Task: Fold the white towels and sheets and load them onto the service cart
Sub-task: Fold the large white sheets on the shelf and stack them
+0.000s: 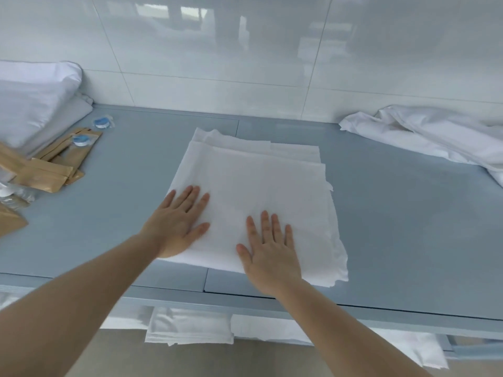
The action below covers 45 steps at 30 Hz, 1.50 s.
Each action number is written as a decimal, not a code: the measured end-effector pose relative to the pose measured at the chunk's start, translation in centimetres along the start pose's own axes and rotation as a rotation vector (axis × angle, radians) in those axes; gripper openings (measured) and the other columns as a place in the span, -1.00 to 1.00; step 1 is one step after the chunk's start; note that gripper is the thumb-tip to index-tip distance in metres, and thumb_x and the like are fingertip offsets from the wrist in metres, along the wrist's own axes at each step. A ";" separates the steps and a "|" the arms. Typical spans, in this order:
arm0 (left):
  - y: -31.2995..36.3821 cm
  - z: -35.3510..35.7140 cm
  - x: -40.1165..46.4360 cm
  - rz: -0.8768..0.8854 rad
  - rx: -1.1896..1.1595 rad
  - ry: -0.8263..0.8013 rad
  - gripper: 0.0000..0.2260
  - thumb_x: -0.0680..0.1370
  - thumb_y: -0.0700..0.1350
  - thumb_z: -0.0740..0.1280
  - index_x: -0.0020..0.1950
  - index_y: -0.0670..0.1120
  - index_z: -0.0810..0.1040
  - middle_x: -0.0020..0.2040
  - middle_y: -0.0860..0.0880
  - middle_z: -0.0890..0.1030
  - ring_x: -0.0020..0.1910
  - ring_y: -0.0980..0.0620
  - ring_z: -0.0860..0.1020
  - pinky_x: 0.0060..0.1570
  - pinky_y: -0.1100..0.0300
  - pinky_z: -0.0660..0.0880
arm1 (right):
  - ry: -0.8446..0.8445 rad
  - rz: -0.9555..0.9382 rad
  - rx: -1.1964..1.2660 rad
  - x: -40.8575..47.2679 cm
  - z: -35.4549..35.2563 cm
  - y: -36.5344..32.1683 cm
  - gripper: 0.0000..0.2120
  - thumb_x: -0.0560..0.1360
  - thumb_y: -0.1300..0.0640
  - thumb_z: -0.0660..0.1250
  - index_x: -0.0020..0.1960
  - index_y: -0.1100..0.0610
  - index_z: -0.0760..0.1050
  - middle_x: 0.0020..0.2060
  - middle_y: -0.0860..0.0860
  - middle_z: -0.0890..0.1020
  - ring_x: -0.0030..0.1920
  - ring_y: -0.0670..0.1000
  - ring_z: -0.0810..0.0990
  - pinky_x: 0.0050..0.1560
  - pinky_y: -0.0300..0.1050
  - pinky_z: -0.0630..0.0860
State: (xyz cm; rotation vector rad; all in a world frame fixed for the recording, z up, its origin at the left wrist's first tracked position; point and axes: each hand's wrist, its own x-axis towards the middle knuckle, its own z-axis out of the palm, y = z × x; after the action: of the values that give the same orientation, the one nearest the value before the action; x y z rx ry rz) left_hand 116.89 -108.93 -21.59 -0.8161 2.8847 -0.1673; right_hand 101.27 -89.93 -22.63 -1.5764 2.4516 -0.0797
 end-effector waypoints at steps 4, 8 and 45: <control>-1.9 -0.3 2.3 -0.024 0.038 -0.049 -0.41 0.54 0.25 -0.37 0.49 0.04 -0.41 0.58 0.00 -0.21 0.54 0.10 -0.25 0.50 0.07 -0.26 | -0.022 -0.049 0.041 1.0 -0.1 -1.3 -0.41 0.60 -0.20 -0.24 0.55 -0.02 -0.28 0.54 0.09 -0.27 0.52 0.09 -0.36 0.47 0.13 -0.36; 2.0 -1.1 3.1 -0.266 -0.082 -0.112 -0.37 0.61 0.21 -0.17 0.57 -0.07 -0.23 0.59 -0.11 -0.15 0.55 0.00 -0.21 0.49 -0.10 -0.23 | -0.017 -0.154 0.056 0.6 -0.7 0.2 -0.45 0.62 -0.18 -0.20 0.56 -0.08 -0.19 0.55 0.02 -0.23 0.53 0.04 -0.30 0.48 0.07 -0.35; 16.3 -0.7 3.0 -0.569 -0.230 0.028 -0.23 0.37 0.40 -0.38 0.53 0.12 -0.31 0.56 -0.24 -0.22 0.53 -0.25 -0.24 0.29 -0.41 -0.34 | -0.039 -0.023 -0.148 13.4 -5.9 14.2 -0.47 0.61 -0.24 -0.25 0.53 -0.20 -0.27 0.54 -0.16 -0.23 0.54 -0.04 -0.25 0.47 0.22 -0.29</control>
State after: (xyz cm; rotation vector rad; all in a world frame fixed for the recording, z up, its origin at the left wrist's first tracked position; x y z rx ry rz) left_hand 105.85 -96.66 -23.52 -1.6698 2.6428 0.1017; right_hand 82.00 -96.56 -21.37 -1.6487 2.4599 0.1307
